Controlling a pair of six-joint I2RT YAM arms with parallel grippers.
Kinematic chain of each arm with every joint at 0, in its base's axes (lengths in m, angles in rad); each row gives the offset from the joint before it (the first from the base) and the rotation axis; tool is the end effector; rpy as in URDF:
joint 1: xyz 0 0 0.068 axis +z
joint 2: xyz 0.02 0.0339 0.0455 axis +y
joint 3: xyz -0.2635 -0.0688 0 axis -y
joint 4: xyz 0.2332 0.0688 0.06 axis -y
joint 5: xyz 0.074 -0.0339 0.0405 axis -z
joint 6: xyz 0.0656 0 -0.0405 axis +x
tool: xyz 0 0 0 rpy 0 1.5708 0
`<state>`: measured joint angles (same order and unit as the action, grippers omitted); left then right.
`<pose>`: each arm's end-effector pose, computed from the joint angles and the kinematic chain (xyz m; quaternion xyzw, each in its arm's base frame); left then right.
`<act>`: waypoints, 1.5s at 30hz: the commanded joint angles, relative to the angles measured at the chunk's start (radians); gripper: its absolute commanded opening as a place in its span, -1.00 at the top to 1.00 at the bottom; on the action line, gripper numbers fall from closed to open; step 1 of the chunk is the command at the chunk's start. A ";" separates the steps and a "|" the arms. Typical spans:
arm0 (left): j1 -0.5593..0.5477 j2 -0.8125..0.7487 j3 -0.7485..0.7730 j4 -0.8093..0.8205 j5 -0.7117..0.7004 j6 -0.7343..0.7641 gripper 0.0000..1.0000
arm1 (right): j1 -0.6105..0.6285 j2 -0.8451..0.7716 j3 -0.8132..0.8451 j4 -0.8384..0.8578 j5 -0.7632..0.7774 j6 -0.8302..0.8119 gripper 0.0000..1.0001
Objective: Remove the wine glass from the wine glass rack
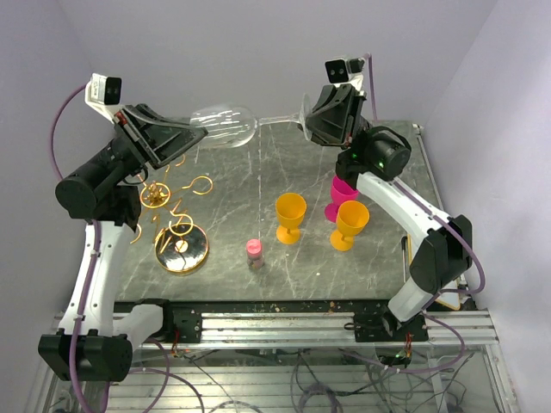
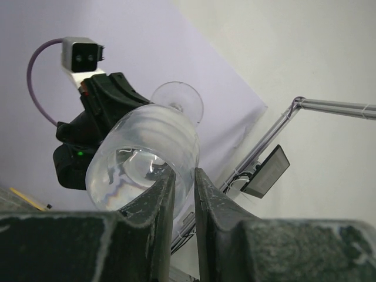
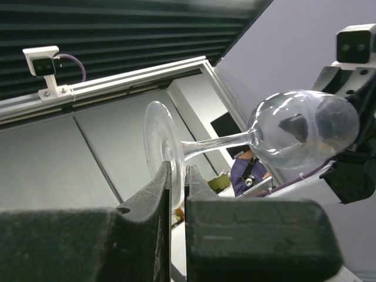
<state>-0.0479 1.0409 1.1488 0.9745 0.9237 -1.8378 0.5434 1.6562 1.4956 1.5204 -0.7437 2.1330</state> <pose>0.1628 -0.0602 0.5259 0.1016 0.4727 -0.7663 0.4231 0.2406 0.1972 0.5175 -0.1831 0.3266 0.9103 0.1763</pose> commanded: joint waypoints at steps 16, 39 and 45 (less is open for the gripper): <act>-0.037 -0.127 0.202 -0.773 -0.034 0.541 0.86 | -0.329 -0.127 -0.342 -0.065 -0.147 -0.020 -0.44; -0.553 0.320 0.721 -1.924 -0.944 1.127 0.86 | -0.507 -0.356 -0.013 -1.771 0.048 -1.543 -0.98; -0.673 0.520 0.836 -2.078 -1.184 1.168 0.86 | -0.507 -0.373 -0.011 -1.797 0.078 -1.573 -0.98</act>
<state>-0.6800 1.4796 1.9125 -0.9787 -0.0040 -0.7250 0.0410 1.3148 1.4570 -0.2367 -0.7036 0.6189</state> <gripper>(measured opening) 0.101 0.989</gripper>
